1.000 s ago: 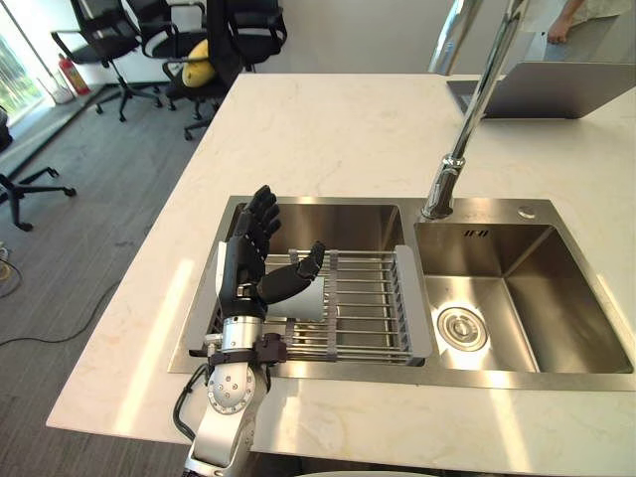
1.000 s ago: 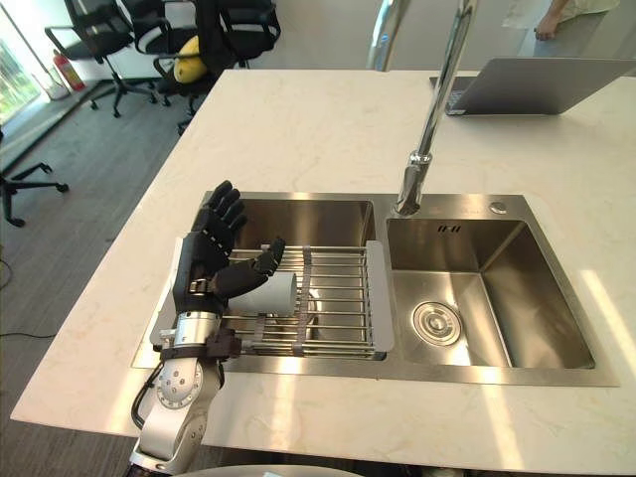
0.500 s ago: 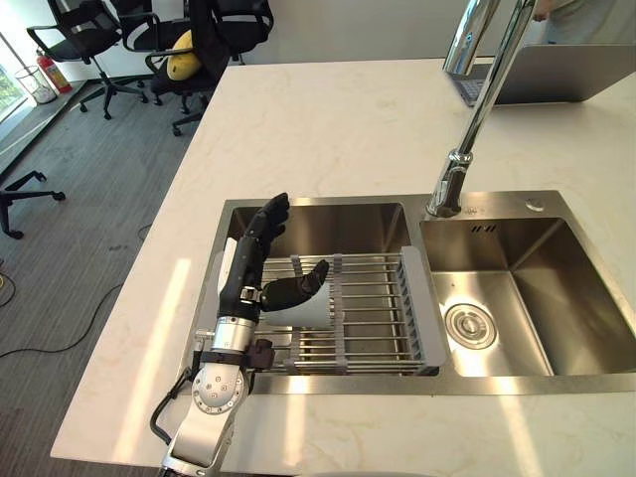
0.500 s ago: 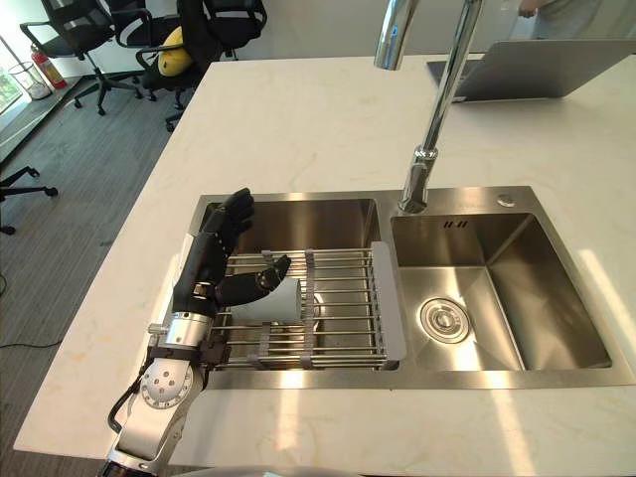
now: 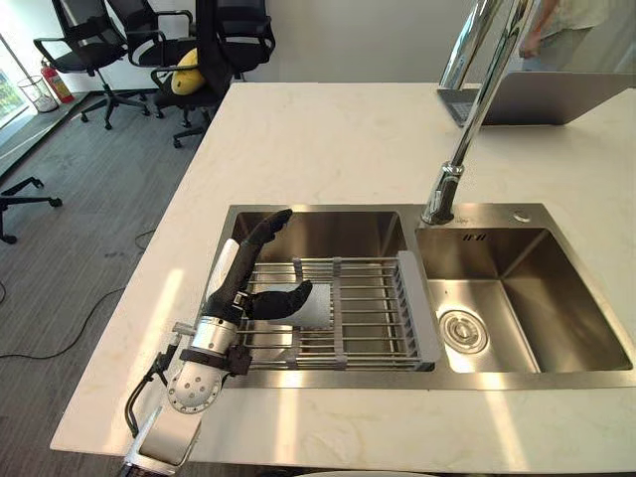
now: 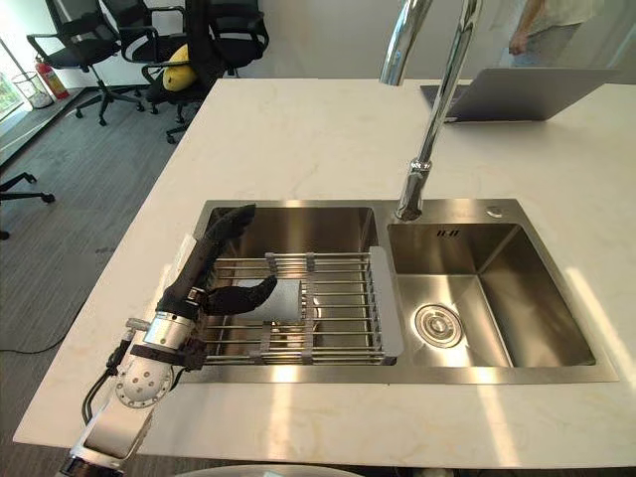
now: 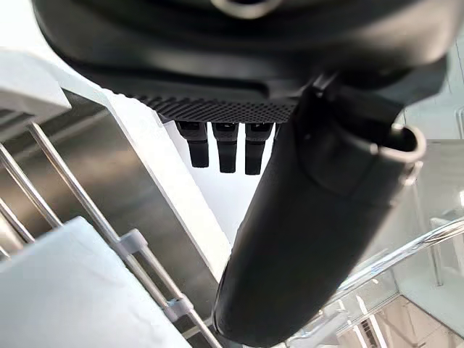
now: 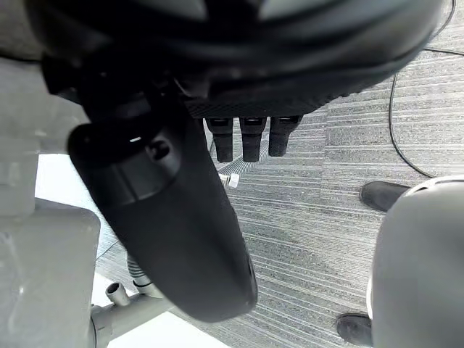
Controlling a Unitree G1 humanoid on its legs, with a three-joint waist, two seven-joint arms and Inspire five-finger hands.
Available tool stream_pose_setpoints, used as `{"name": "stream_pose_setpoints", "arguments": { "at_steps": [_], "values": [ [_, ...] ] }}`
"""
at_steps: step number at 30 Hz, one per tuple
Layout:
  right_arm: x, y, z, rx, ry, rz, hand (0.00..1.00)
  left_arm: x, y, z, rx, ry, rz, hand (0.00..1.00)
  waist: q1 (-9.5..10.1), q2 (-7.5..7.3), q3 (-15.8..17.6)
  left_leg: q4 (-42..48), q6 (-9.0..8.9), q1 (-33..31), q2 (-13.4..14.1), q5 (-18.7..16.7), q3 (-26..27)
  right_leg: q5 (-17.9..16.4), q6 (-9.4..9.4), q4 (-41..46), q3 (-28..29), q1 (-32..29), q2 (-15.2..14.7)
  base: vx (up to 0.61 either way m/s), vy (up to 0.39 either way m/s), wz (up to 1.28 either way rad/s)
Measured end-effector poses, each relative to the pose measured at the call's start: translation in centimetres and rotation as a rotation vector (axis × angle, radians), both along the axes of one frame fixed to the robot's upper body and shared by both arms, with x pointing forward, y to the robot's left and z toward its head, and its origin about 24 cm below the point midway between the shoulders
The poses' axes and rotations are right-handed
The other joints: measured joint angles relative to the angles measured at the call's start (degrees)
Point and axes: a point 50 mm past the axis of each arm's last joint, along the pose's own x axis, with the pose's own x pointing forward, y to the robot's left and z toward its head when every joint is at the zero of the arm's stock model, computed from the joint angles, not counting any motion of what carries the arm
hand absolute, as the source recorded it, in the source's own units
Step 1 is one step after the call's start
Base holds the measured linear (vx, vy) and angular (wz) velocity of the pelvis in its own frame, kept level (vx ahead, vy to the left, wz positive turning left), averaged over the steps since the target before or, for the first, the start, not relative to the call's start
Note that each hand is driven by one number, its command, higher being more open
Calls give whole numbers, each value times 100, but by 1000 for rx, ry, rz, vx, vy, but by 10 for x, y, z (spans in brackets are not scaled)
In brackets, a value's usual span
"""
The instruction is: Walk over to the sink, pick up the cup, carry it to the dishwasher, place the cup inside the dishwasher, then close the dishwasher door
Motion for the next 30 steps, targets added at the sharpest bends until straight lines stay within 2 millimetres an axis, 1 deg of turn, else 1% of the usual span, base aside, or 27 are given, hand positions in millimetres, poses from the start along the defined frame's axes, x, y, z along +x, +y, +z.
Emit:
{"name": "stream_pose_setpoints", "arguments": {
  "at_steps": [6, 14, 21, 30],
  "values": [
    [-4, -3, 0, -8, 9, 2, 90, 1, 13, 0, 60, 14, 11, 90, 5, -6, -1, -2, 0, -1, -9, 0, -45, 1, 2, -31, -46, 36, -1, -5, -4, 3],
    [-6, -5, -1, -23, 19, 28, 90, 0, 14, -1, 200, 28, -31, 90, -5, -16, 5, -4, 0, -1, -10, 0, -74, 4, 4, -79, -74, 71, 6, -3, -3, 2],
    [-6, -5, -1, -22, 22, 42, 90, -2, 14, -6, 287, 60, -76, 90, -9, -30, 4, -4, 0, -1, -10, 0, -72, 5, 3, -79, -71, 71, 5, 0, 0, 0],
    [-7, -4, -1, -35, 29, 73, 90, -10, 16, -15, 324, 121, -114, 90, -7, -39, 6, -5, -2, 101, -7, -2, -72, 7, 2, -86, -72, 175, 6, -8, -1, 0]
  ]
}}
